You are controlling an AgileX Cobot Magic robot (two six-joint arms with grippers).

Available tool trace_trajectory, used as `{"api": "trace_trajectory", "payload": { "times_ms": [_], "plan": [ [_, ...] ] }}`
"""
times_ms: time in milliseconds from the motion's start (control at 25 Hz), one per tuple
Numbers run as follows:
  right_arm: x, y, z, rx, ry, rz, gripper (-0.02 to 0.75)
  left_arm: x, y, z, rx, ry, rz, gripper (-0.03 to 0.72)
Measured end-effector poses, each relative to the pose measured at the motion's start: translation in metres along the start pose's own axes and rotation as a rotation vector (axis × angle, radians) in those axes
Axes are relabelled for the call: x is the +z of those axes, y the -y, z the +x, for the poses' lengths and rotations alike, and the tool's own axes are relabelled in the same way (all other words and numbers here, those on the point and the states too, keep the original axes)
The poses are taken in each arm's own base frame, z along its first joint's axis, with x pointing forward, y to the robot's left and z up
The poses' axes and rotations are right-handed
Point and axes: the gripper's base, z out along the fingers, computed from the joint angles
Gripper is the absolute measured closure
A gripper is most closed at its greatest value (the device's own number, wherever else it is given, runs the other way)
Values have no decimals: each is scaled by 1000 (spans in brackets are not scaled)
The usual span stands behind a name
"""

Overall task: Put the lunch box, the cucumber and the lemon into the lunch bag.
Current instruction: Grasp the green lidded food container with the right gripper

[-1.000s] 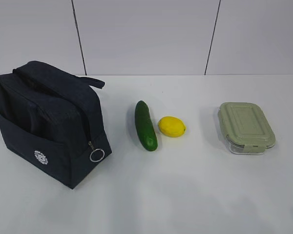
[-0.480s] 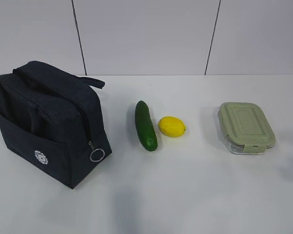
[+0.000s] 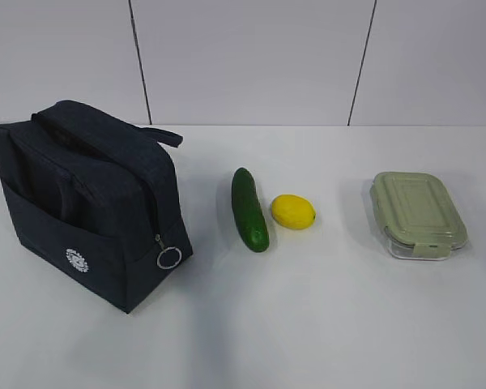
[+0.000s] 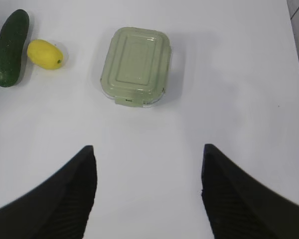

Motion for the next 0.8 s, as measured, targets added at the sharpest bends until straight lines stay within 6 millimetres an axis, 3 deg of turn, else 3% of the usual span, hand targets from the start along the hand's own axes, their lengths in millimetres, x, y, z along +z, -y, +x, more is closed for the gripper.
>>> {"api": "trace_trajectory", "payload": {
  "times_ms": [400, 640, 800],
  "plan": [
    [7, -9, -25, -28, 35, -58, 231, 0, 0, 0, 26, -4, 47, 319],
    [10, -39, -21, -159, -28, -225, 231, 0, -1, 0, 48, -8, 86, 319],
    [9, -42, -19, -199, -51, -235, 231, 0, -1, 0, 51, -8, 92, 319]
  ]
}}
